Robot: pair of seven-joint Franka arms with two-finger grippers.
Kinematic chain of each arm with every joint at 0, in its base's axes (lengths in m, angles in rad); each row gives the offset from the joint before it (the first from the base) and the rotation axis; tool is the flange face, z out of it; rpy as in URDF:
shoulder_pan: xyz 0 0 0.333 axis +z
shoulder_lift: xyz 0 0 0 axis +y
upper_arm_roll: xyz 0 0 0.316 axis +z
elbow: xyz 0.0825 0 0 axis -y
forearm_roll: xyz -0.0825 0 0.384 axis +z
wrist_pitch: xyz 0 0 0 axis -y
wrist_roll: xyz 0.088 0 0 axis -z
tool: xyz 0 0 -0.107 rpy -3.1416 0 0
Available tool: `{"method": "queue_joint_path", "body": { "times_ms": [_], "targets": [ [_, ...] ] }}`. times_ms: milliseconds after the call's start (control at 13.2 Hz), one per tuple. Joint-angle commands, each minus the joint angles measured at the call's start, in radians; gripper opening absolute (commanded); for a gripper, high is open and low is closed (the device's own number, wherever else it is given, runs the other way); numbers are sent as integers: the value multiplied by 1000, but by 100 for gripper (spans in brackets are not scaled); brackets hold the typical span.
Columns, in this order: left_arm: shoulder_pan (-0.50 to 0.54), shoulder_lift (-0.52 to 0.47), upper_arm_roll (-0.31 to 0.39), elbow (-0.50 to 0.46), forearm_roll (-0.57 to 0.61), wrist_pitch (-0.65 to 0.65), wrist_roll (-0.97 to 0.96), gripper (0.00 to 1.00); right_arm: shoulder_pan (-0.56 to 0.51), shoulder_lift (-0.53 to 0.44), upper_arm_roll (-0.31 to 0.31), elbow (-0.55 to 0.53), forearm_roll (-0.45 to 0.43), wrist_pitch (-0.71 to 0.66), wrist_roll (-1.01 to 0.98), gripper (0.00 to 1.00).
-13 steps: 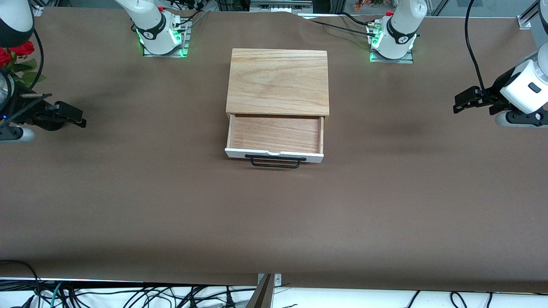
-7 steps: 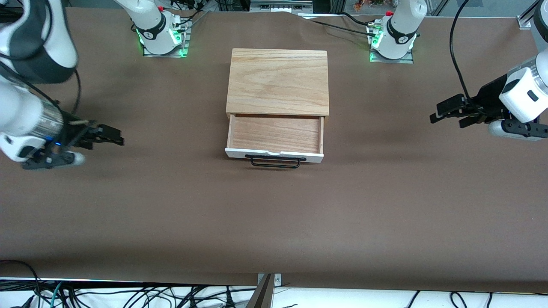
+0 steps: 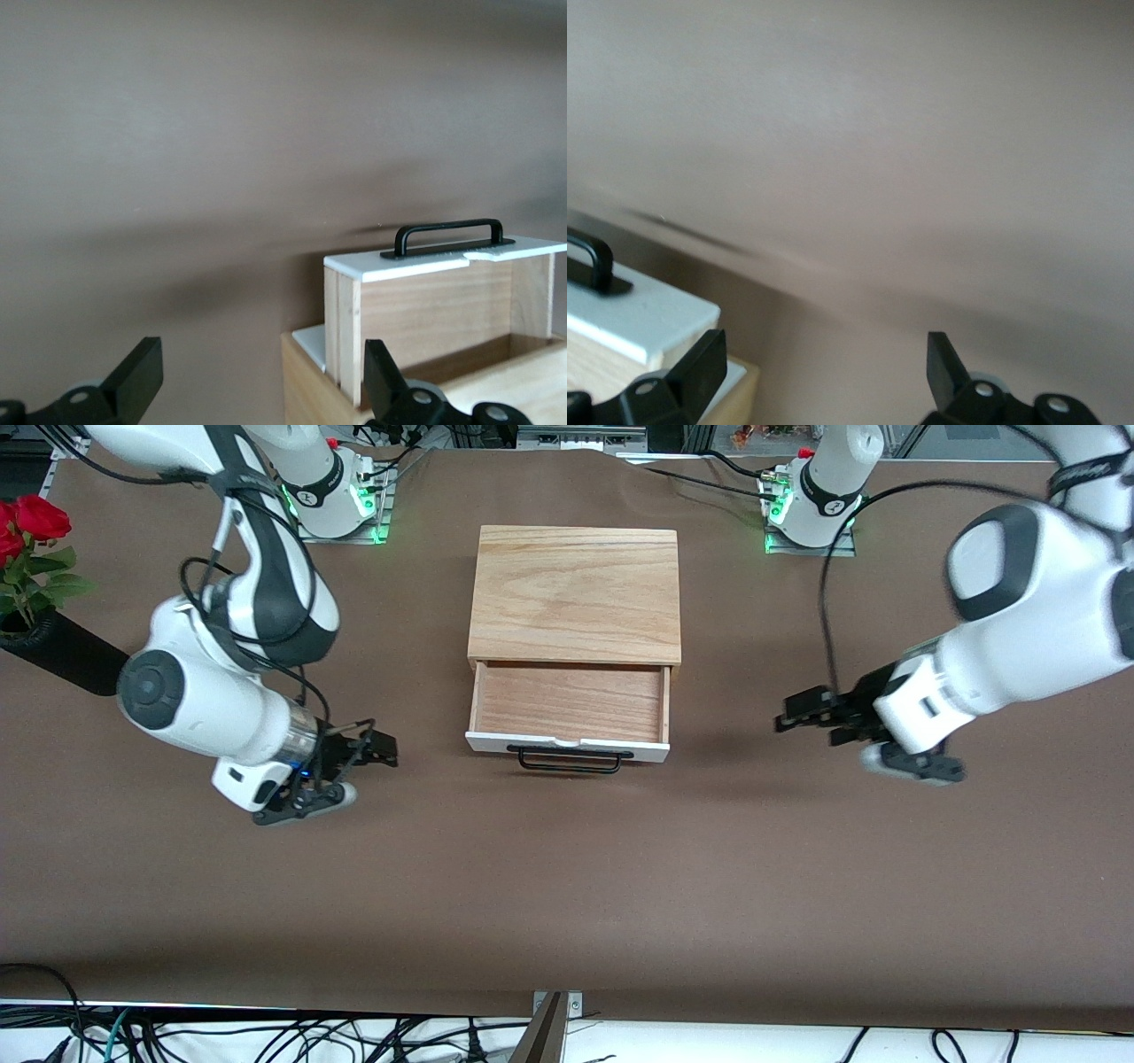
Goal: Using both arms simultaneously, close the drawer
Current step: 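Move the right gripper and the left gripper toward the drawer front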
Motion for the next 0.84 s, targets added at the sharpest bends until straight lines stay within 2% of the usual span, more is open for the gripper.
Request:
{"method": "queue_joint_path", "body": {
  "times_ms": [0, 228, 380, 532, 759],
  "targets": [
    [-28, 61, -6, 19, -95, 51, -1, 100, 28, 48, -1, 22, 48, 66, -2, 100],
    [-79, 133, -8, 25, -178, 141, -1, 100, 86, 86, -1, 22, 66, 143, 55, 100],
    [-125, 200, -8, 29, -224, 248, -1, 100, 115, 100, -1, 24, 68, 163, 101, 100],
    [-177, 245, -9, 26, -228, 345, -1, 100, 124, 108, 1, 24, 70, 163, 97, 100],
    [-199, 274, -10, 27, -228, 384, -1, 100, 138, 112, 9, 22, 73, 155, 94, 100]
  ]
}}
